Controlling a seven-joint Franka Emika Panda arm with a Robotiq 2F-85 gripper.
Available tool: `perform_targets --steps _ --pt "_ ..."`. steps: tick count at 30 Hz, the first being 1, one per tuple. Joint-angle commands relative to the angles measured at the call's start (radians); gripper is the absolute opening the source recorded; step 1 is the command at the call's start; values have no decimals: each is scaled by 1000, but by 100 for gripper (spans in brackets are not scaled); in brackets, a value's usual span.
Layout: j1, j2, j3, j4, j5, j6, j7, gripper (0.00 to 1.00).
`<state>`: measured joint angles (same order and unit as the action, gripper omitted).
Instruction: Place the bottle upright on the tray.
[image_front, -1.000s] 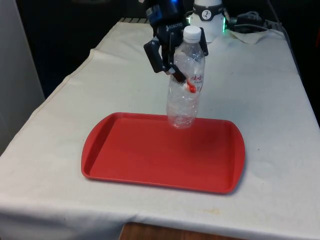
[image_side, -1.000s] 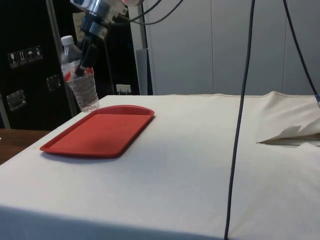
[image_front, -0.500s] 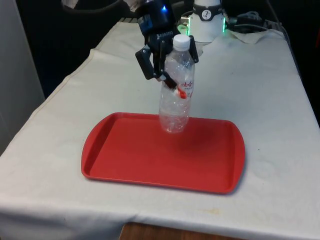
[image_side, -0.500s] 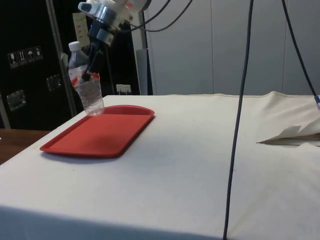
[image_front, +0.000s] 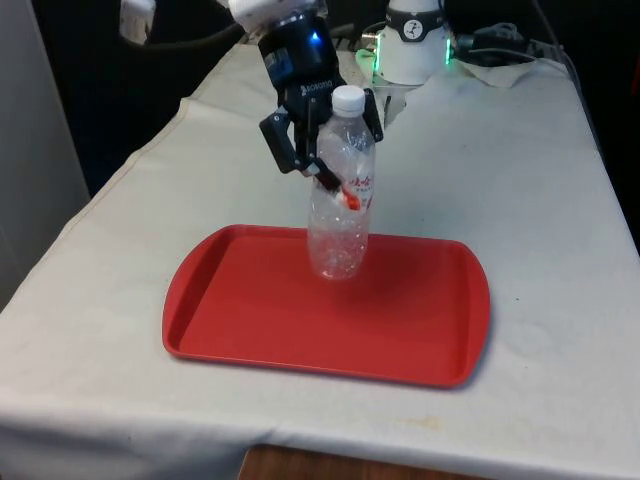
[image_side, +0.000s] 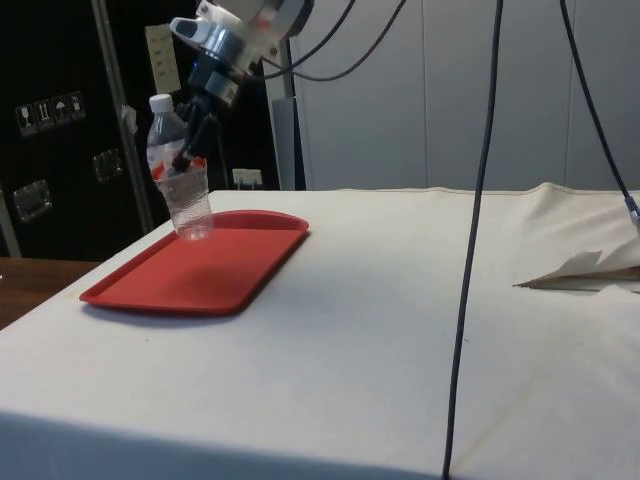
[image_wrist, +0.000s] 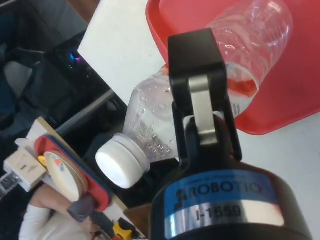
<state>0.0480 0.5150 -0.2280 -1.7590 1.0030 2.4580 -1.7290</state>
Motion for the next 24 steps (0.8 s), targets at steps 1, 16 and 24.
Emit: perform_targets --steps 1,16,24 --pt "-4 3 5 1 19 16 -22 0" --pt "-4 41 -14 4 119 15 -126 0" --pt "-4 59 -26 6 159 11 -167 0"
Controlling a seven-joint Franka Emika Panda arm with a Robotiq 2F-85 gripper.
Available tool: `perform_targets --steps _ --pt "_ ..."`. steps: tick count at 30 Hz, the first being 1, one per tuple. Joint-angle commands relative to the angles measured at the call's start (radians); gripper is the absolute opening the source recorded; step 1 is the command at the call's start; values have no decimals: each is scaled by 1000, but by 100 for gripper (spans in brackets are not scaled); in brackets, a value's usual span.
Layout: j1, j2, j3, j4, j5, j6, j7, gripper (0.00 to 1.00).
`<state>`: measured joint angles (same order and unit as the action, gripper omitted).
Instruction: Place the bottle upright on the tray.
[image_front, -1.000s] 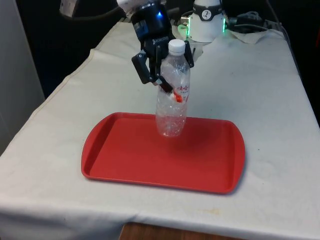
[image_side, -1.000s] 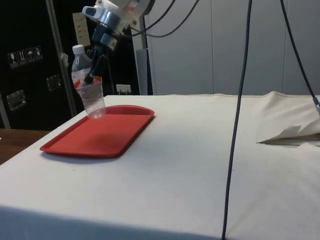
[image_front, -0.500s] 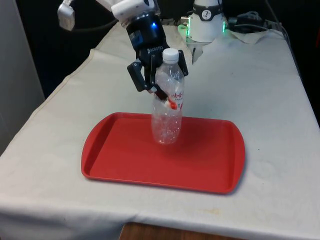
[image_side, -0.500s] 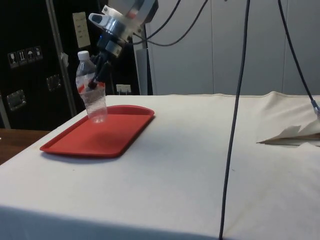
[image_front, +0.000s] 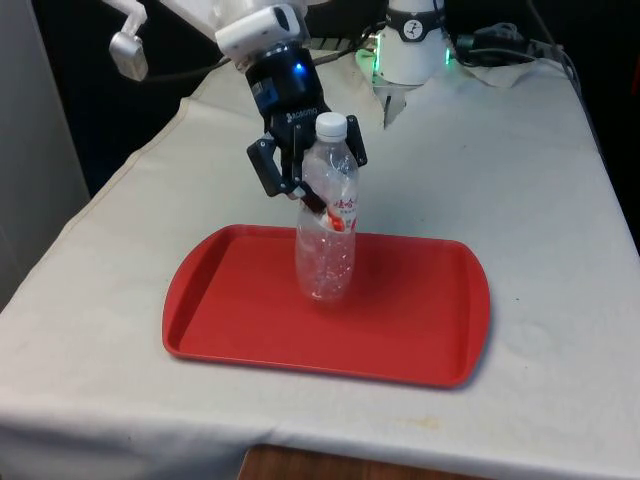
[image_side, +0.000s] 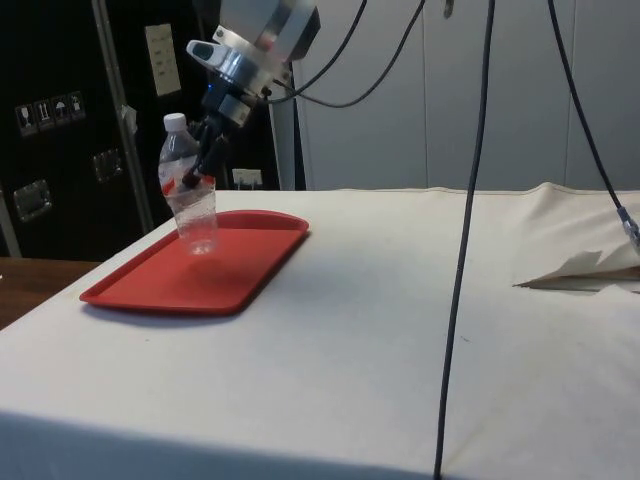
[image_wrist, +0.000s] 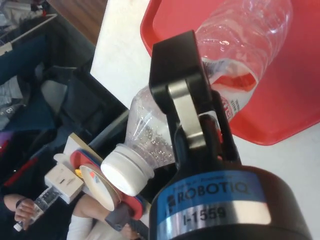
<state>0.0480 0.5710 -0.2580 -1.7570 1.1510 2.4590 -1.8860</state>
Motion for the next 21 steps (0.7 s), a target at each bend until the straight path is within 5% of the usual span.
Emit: perform_targets --steps 1,21 --pt "-3 4 3 4 15 9 -14 0" --pt "-4 14 -10 4 9 -34 1 0"
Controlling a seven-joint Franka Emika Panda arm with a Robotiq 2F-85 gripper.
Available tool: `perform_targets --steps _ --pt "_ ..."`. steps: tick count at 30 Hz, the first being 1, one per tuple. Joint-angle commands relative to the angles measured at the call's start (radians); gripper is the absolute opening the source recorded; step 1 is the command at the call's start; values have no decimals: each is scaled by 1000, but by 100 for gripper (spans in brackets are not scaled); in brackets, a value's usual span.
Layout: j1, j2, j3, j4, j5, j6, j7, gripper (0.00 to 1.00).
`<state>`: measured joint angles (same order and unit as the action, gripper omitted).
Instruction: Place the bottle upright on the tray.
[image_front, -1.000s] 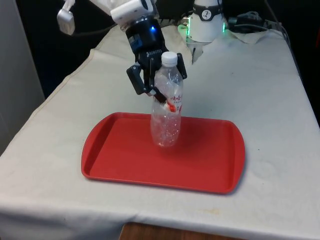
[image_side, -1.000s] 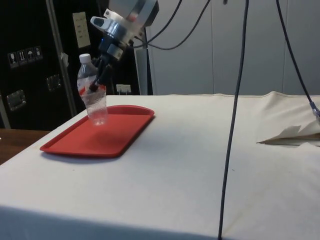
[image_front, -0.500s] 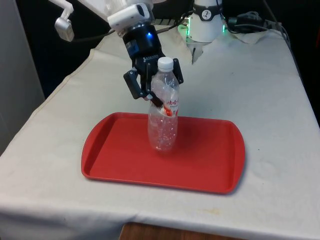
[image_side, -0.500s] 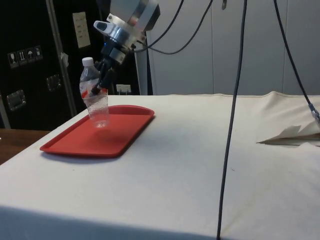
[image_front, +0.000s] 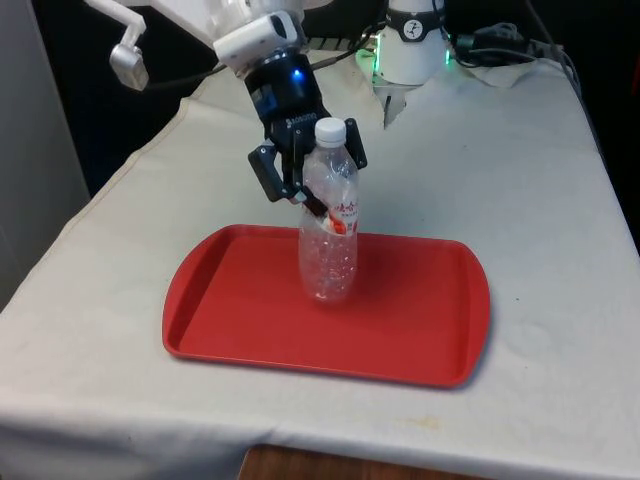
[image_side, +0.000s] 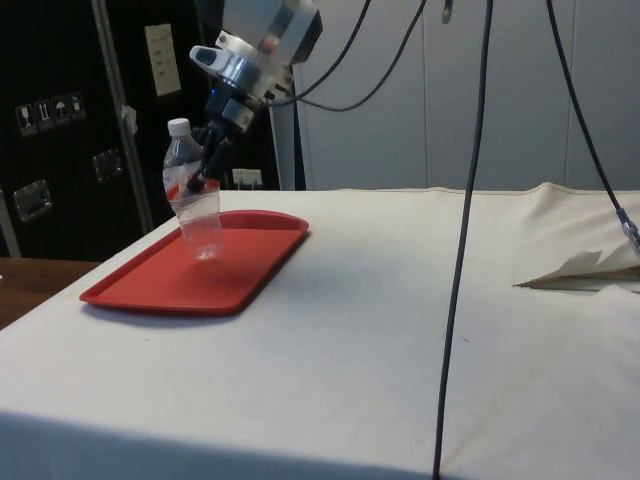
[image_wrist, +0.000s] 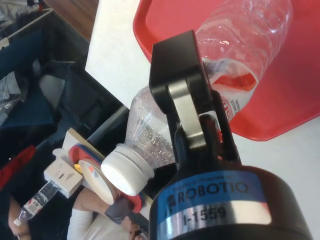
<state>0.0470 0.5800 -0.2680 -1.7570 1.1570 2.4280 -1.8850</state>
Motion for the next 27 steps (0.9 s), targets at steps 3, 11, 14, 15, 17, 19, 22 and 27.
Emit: perform_targets --steps 3,11,14,15,17,19,22,27 --pt "0 3 -6 0 0 -14 0 0" --pt "-12 17 -6 8 22 -32 -10 0" --pt "-14 20 -8 10 42 -39 -19 0" --pt "-14 22 -9 11 49 -43 -22 0" --pt "-15 25 -12 13 60 -50 -27 0" --pt "-14 29 -18 16 71 -59 -29 0" --pt "-14 31 -20 17 74 -63 -28 0" --pt "-12 35 -24 18 81 -74 -27 0"
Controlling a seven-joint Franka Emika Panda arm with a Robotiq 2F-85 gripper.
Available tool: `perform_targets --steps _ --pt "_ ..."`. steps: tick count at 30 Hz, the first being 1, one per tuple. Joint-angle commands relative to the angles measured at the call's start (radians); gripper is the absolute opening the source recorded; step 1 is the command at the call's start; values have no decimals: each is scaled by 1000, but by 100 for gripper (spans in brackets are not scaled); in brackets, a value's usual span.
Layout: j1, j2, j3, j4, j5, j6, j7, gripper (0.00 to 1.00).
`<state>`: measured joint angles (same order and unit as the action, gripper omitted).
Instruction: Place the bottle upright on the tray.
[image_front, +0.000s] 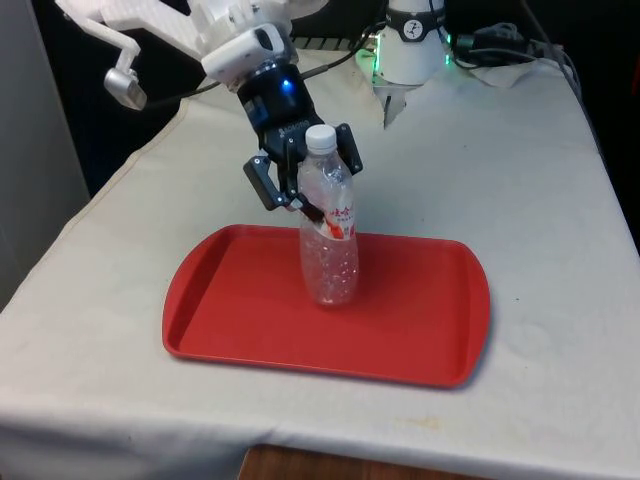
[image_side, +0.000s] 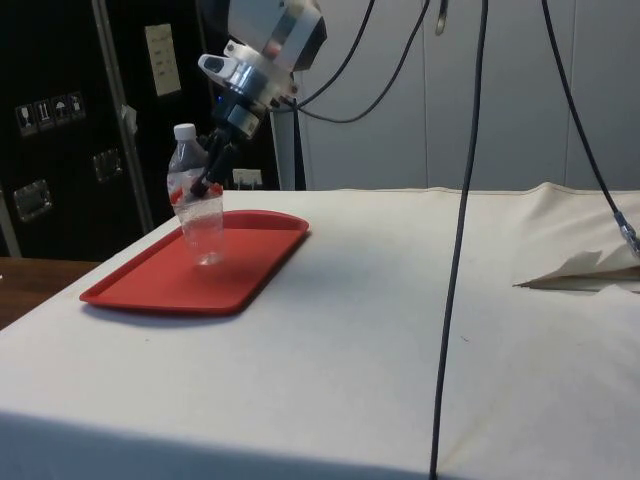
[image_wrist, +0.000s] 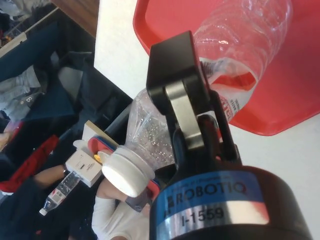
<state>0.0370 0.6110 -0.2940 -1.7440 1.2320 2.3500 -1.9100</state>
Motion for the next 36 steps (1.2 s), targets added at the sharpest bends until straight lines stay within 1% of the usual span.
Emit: perform_targets --steps 1,3,4,8,11,15,20,21,22,23,29,30,31,36 --pt "-2 5 2 5 6 3 -2 0" --pt "0 2 0 0 1 -2 0 0" --pt "-2 7 2 5 8 1 -3 0" --pt "-3 14 2 8 13 -3 -5 0" --pt "0 9 -1 1 6 -9 0 0" --pt "0 13 0 8 11 -4 -1 0" --pt "7 9 -1 4 12 4 -7 0" --pt "4 10 -1 4 6 -10 -1 0" --pt "5 10 -1 4 6 -9 -2 0" --pt "9 9 -1 4 12 8 -12 0" --pt "11 11 -2 4 10 20 -22 0" --pt "7 10 -1 4 6 4 -17 0" --pt "11 11 -2 4 10 22 -24 0" --pt "12 13 -2 4 10 32 -35 0"
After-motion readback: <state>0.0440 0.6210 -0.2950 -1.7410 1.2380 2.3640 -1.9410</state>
